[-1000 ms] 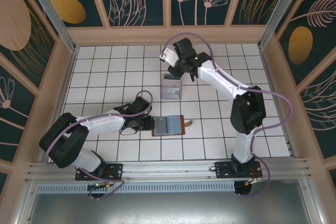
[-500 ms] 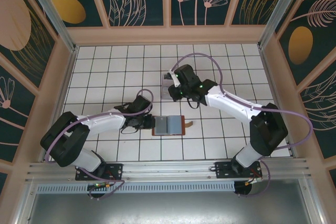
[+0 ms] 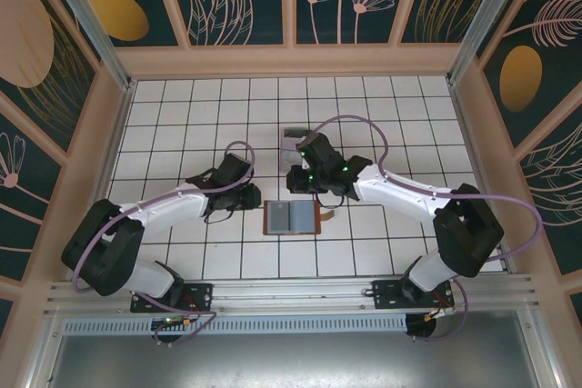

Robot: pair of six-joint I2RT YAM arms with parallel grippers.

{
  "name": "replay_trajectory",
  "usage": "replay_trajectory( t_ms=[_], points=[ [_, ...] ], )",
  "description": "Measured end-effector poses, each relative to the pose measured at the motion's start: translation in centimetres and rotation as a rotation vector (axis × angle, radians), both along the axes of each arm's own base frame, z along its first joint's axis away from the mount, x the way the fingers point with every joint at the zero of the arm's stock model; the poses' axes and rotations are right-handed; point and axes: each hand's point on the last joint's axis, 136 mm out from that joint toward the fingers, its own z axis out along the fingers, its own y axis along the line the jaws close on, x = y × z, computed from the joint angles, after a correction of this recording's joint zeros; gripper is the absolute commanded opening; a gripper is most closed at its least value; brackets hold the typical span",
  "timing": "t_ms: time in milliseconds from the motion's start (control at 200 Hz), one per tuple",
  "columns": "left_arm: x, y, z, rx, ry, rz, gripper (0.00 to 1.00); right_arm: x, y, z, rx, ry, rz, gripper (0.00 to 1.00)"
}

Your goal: Take the credit cards out of the card holder

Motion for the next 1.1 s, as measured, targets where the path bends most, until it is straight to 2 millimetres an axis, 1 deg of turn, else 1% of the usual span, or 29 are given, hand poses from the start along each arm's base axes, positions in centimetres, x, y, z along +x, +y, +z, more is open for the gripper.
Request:
replay_trajectory(
  t_ms=[180,355,510,646,791,881,1101],
  points=[
    [1.0,1.3,0.9,0.003,-0.036,0.035,0.28,-2.3,1.9,-2.2,0.005,0.102,0.025,0.10],
    [1.5,1.9,1.6,-0.003,-0.058,0.054,0.28,-3.8,2.8,-4.3,-0.020,0.178,0.035,0.11],
    [1.3,2.0,1.8,-0.010,-0.066,0.055,0.29,-4.2,3.0,-5.8,-0.039,0.229,0.021,0.16],
    [0.8,2.3,1.4,-0.008,-0.056,0.053,0.29,-4.3,3.7,-6.7,-0.048,0.255,0.028,0.17],
    [0.2,2.6,0.7,0.002,-0.041,0.053,0.29,-4.5,4.7,-7.2,-0.055,0.267,0.046,0.21],
    [0.2,2.6,0.6,0.002,-0.040,0.052,0.29,-4.6,5.3,-7.4,-0.055,0.273,0.056,0.22],
    [0.1,2.5,0.7,-0.002,-0.038,0.050,0.29,-4.8,5.6,-8.4,-0.070,0.296,0.063,0.26]
  ],
)
